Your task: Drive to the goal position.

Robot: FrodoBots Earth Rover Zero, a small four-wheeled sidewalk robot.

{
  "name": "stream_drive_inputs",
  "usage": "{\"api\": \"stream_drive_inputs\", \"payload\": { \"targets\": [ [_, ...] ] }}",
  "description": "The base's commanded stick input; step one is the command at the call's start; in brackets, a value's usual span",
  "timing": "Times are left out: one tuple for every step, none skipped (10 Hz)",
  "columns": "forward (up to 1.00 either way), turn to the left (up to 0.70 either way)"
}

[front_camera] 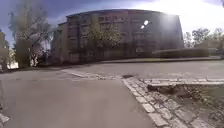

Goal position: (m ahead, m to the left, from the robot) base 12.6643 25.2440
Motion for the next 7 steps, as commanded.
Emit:
{"api": "stream_drive_inputs", "payload": {
  "targets": [
    [0.70,0.35],
    [0.70,0.35],
    [0.70,0.35],
    [0.70,0.35],
    [0.70,0.31],
    [0.70,0.15],
    [0.70,0.00]
  ]
}}
